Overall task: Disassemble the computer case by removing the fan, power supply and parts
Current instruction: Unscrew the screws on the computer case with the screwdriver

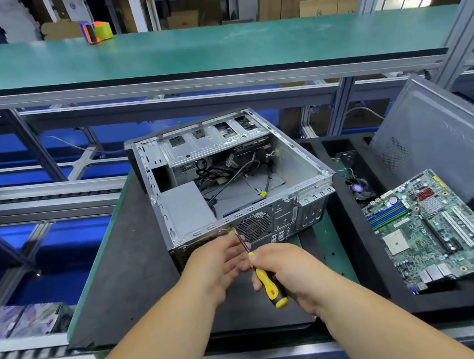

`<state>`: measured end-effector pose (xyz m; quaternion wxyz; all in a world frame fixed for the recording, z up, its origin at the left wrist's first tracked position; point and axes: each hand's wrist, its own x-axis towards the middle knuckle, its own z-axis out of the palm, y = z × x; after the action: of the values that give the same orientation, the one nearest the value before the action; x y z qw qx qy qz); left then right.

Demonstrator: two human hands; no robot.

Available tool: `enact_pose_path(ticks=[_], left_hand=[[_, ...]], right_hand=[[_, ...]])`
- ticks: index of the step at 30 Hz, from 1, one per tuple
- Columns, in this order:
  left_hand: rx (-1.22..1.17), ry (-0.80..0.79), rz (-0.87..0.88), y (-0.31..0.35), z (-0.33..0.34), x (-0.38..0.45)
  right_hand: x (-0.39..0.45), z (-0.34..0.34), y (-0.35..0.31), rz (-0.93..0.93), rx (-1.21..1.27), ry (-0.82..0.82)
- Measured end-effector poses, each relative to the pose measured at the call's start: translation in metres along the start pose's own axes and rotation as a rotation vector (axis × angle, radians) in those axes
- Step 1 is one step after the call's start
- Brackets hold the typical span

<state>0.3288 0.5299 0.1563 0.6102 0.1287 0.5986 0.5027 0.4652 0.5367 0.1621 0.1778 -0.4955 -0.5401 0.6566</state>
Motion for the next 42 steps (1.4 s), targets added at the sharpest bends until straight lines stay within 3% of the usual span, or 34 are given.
enact_pose_path(ticks=[4,8,13,15,17,19,21,23,24,28,31,34,42], left_hand=[[-0.086,-0.037,-0.008,-0.004,-0.001,0.005],[-0.116,0.036,-0.012,-0.006,0.0,0.01],[-0.149,0.042,-0.038,-0.006,0.0,0.011],[0.068,0.075,-0.008,-0.003,-0.002,0.004],[0.627,0.143,0.201,0.0,-0.01,-0.001],[1.05,0.289,0.548,0.007,-0.02,-0.007],[1.156,0.307,0.876,0.019,-0.027,-0.01],[1.291,0.231,1.083,0.031,-0.032,-0.003],[1.366,0.178,1.101,0.036,-0.033,0.003],[1.515,0.032,0.877,0.047,-0.036,0.026],[1.584,-0.018,0.902,0.046,-0.039,0.037],[1.665,-0.003,0.978,0.043,-0.04,0.042],[1.548,0.086,1.024,0.035,-0.038,0.045]], right_hand=[[0.001,0.001,0.001,-0.025,-0.13,0.068],[0.0,0.003,0.002,-0.137,-0.524,0.24],[0.001,0.009,0.001,-0.133,-0.483,0.237],[0.001,0.009,0.002,-0.136,-0.502,0.242],[0.001,0.009,0.005,-0.145,-0.517,0.246],[0.002,0.009,0.007,-0.144,-0.507,0.245],[0.001,0.009,0.01,-0.142,-0.49,0.24],[0.001,0.01,0.014,-0.143,-0.476,0.235],[0.001,0.01,0.015,-0.145,-0.468,0.236],[0.002,0.01,0.016,-0.157,-0.443,0.254],[0.003,0.01,0.015,-0.159,-0.422,0.263],[0.003,0.011,0.016,-0.148,-0.421,0.266],[-0.001,0.01,0.014,-0.161,-0.435,0.265]])
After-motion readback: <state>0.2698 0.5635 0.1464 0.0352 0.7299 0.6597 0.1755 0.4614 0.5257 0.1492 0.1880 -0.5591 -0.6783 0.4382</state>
